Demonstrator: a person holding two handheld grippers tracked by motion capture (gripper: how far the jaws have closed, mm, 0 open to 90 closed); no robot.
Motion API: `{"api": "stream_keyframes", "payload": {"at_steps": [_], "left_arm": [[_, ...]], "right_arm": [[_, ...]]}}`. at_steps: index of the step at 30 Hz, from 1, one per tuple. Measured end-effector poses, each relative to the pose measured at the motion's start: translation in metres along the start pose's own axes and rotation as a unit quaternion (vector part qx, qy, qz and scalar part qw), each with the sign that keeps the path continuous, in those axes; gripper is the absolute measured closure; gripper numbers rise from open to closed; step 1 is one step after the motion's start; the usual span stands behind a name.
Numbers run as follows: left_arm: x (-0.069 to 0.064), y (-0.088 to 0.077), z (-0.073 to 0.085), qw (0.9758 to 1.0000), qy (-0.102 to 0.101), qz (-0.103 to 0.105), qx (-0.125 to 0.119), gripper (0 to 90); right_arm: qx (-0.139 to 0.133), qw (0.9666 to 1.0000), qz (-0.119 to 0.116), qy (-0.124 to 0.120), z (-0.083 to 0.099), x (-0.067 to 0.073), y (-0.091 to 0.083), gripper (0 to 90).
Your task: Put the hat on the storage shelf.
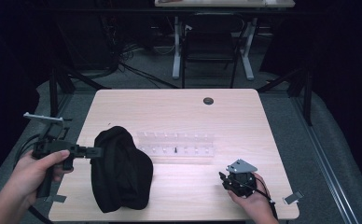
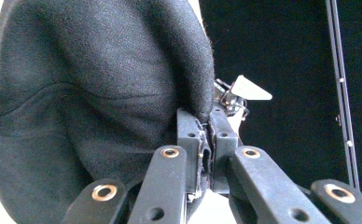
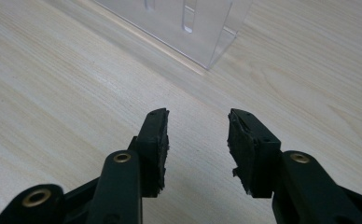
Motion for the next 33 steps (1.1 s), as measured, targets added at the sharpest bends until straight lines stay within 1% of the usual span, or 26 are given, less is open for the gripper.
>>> {"api": "stream_keyframes", "payload": {"at_steps": [2,3,11,13,18,20,25,33], "left_arm": [[-0.002,-0.002,-0.003,1.0,0.003,0.002,-0.004,86.4],[-0.004,-0.004,-0.007,0.9999,0.004,0.001,-0.01,86.4],[-0.008,-0.008,-0.017,0.9996,0.002,0.005,-0.028,86.4],[-0.009,-0.008,-0.019,0.9995,0.003,0.007,-0.03,86.5],[-0.015,-0.004,-0.024,0.9992,0.004,0.019,-0.035,86.4],[-0.017,-0.002,-0.025,0.9992,0.007,0.02,-0.035,86.4],[-0.023,0.001,-0.032,0.9987,0.005,0.03,-0.04,86.4],[-0.034,0.004,-0.043,0.9982,0.013,0.035,-0.047,86.4]], "right_arm": [[-0.001,1.0,0.001,0.001,0.0,0.0,0.0,57.6],[-0.001,1.0,0.002,0.001,0.0,0.0,0.0,57.6],[-0.001,1.0,0.003,0.001,0.0,0.0,0.0,57.6],[-0.001,1.0,0.001,0.001,0.0,0.0,0.0,57.6],[-0.002,1.0,0.002,0.002,0.0,0.0,0.001,57.6],[-0.002,1.0,0.002,0.002,0.0,0.0,0.001,57.6],[0.0,1.0,0.001,0.002,0.0,-0.001,0.001,57.7],[-0.002,1.0,0.002,0.004,0.0,-0.002,0.001,57.7]]}}
Point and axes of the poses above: each handheld gripper's, and its own axes: y roughly forward along the jaws, z roughly out of its underside, x roughly to its left, the point moved 7 cm from there along y, roughly forward along the jaws, and after that the axes turned 12 degrees about -x, right-handed, at the moved point
